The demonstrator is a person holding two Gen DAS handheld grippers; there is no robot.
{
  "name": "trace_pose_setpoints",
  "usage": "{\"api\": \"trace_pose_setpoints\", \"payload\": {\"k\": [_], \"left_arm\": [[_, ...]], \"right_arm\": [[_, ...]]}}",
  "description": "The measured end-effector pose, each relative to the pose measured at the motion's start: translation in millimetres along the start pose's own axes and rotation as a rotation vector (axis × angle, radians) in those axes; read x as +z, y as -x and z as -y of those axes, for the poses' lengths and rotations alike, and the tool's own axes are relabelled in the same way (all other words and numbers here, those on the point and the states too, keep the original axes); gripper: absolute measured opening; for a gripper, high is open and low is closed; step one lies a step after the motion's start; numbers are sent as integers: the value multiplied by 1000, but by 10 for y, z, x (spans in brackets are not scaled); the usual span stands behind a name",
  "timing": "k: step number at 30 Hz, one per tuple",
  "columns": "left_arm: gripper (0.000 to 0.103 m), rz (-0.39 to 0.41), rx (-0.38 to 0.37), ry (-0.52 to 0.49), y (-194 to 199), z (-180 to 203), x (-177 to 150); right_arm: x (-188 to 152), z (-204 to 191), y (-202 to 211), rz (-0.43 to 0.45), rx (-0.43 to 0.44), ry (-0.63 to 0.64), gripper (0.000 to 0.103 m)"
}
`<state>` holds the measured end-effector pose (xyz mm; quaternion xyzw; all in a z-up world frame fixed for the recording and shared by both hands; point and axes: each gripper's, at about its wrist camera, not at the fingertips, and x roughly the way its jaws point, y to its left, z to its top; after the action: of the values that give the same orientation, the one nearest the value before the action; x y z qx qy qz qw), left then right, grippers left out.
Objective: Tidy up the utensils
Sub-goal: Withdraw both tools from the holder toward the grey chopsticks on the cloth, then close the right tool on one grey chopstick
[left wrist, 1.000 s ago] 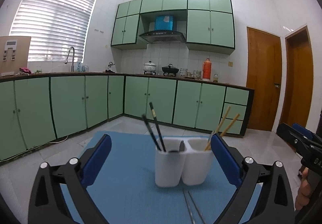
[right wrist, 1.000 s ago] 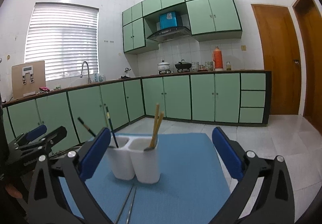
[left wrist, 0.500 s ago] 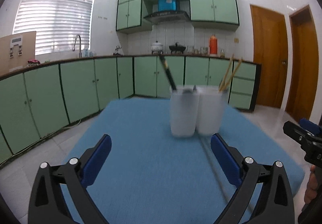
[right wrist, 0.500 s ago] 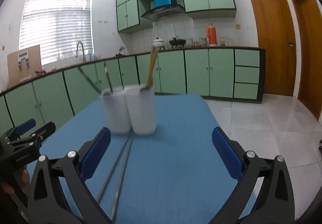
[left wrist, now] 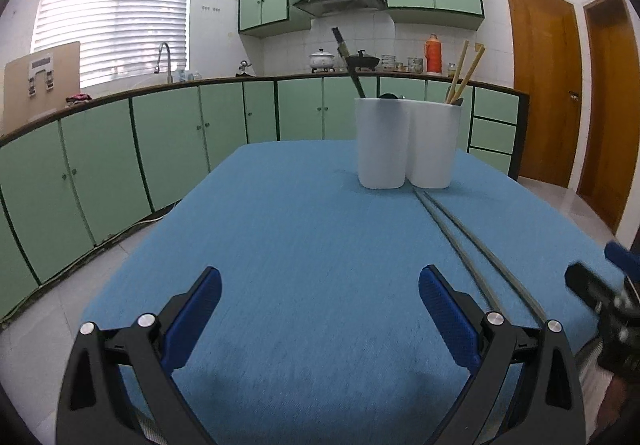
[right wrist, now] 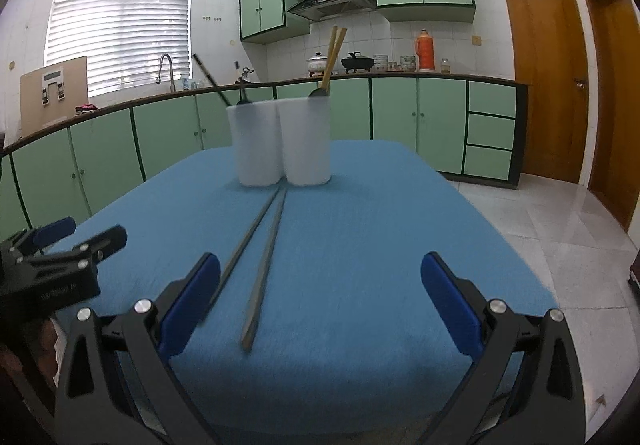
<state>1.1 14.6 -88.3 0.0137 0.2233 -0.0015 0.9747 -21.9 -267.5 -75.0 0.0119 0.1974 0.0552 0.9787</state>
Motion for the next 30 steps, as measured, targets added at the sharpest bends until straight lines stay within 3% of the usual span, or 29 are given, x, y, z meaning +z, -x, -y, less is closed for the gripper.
{"api": "trace_pose_setpoints", "payload": {"k": [1, 3, 20, 30], "left_arm": [[97, 1, 0, 7, 22, -20, -17], [97, 1, 0, 9, 31, -22, -16], [97, 12, -11, 19, 158, -23, -74], [97, 0, -21, 23, 112, 22, -79]], "right_arm": [[-29, -38, 11, 5, -8, 13, 94], [-89, -103, 18, 4, -19, 33, 81], [-344, -303, -74, -9, -25, 49, 29], [-384, -359, -111, 17, -25, 80, 16]]}}
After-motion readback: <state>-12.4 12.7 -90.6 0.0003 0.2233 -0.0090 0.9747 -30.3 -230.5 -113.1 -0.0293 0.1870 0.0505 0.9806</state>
